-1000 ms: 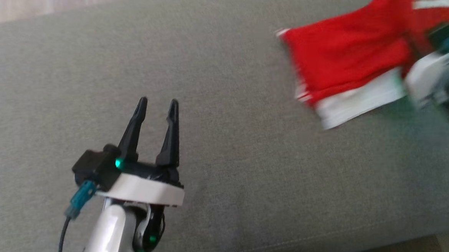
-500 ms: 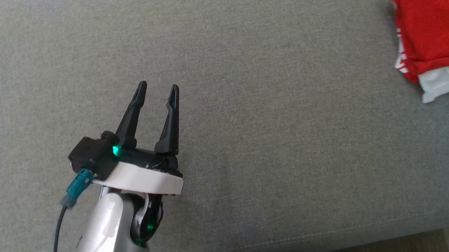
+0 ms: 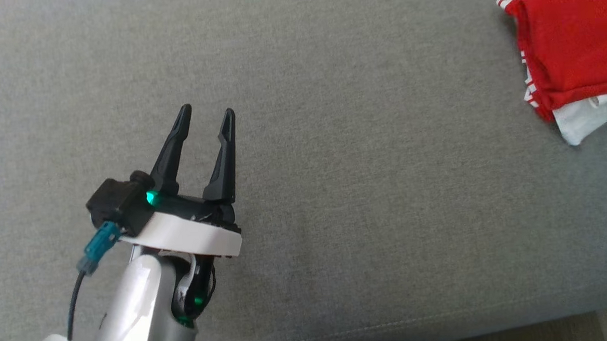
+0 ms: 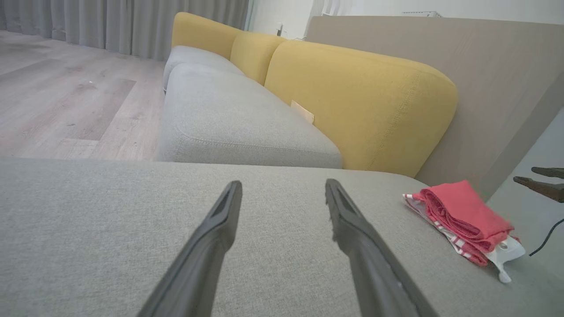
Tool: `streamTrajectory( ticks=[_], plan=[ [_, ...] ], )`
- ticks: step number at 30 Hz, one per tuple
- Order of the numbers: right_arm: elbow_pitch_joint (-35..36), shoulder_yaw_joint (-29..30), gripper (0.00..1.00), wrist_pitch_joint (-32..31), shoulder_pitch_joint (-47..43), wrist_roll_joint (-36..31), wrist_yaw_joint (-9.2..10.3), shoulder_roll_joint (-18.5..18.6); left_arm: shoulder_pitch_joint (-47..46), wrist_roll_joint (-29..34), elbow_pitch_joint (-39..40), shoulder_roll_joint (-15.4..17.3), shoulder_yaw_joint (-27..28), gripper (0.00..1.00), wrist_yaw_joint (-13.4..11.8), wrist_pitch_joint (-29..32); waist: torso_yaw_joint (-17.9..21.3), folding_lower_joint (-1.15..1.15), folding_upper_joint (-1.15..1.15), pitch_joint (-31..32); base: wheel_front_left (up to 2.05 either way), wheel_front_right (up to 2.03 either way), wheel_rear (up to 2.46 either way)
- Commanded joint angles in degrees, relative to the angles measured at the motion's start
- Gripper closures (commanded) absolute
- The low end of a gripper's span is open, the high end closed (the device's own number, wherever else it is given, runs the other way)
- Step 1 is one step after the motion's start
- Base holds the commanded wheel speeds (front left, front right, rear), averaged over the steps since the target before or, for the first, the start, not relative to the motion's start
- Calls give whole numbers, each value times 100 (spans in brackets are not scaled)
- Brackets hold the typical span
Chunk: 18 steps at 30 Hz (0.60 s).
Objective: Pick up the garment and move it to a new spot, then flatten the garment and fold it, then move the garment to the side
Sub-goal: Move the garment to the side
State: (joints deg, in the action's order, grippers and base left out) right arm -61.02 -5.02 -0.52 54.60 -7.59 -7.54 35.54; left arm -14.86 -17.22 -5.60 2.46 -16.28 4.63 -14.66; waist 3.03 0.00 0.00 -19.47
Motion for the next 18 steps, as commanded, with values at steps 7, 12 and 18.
streamTrajectory(
  ticks=[7,12,18],
  plan=[
    [1051,248,0,236,-580,-226,5,-793,153,47,174,42,322,0,-13,-34,99,0,0,744,0,0,0],
    [1776,218,0,482,-1022,127,5,-1599,386,62,224,42,483,0,-74,-34,118,0,0,1244,0,0,0],
    [2689,225,0,770,-1937,760,5,-2357,687,48,344,42,681,0,-168,-34,32,0,0,1728,0,0,0]
  ],
)
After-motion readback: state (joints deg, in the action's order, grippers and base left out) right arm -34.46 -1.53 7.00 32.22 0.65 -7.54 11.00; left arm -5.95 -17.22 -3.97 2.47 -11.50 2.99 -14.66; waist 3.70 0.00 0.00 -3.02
